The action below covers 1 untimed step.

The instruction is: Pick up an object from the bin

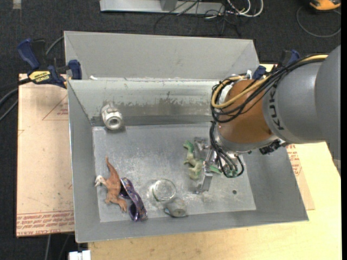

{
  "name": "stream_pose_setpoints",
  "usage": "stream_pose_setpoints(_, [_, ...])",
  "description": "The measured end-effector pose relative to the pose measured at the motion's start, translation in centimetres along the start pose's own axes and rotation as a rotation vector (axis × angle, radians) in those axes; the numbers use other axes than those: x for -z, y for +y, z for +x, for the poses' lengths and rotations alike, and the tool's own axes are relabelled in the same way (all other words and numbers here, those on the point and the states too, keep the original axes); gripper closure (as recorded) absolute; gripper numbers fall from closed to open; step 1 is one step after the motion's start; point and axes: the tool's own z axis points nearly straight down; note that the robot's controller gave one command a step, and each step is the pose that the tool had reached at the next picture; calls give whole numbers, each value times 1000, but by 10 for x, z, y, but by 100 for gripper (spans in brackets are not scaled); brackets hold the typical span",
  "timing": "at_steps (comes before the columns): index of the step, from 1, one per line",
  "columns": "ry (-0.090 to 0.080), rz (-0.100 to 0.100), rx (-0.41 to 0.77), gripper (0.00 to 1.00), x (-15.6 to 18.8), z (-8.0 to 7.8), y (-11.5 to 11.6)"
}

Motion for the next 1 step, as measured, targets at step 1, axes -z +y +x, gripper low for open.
stream_pose_setpoints(1, [-4,4,621,0,2,56,131])
